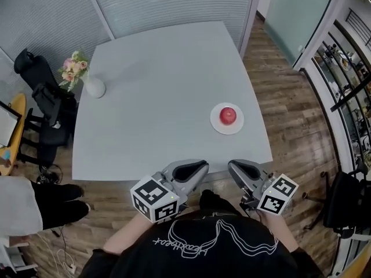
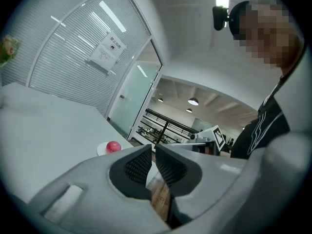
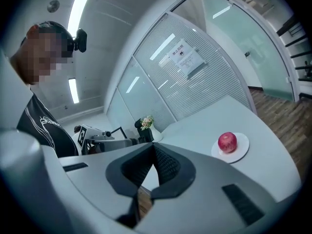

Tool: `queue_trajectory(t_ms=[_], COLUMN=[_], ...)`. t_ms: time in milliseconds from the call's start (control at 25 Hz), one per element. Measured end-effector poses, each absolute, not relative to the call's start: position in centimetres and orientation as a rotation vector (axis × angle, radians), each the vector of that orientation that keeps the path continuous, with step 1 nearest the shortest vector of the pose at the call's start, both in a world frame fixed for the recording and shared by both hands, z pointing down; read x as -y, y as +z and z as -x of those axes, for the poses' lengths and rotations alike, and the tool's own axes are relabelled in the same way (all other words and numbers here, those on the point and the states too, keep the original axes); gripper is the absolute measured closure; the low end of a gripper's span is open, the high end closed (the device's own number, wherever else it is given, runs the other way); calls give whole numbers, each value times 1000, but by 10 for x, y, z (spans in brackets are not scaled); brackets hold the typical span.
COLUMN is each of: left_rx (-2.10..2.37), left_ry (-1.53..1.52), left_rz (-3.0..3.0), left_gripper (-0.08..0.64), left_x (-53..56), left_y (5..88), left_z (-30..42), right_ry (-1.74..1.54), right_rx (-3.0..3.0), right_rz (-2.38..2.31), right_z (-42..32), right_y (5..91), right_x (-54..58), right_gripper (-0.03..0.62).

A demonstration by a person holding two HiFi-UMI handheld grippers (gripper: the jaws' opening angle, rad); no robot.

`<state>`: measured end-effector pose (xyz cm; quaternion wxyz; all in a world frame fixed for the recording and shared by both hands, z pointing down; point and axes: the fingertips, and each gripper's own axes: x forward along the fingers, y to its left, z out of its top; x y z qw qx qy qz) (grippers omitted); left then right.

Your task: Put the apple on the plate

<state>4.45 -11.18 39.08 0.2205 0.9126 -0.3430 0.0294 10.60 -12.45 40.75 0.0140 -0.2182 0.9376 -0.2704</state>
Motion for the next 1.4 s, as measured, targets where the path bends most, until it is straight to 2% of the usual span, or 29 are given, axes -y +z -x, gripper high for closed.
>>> queue_trajectory(t_ms=[320, 1400], left_rx=[1005, 1006], left_ry=[37, 17], left_rz=[-2562, -2526], left_gripper=[538, 546], left_x=[82, 38], left_y=[376, 377], left_z=[-20, -1], right_ry=[-778, -803], right_rx=[-2983, -3006], right_rz=[675, 722], right_z=[-76, -68], right_y=[398, 397], right_x=[91, 48], right_gripper=[583, 583])
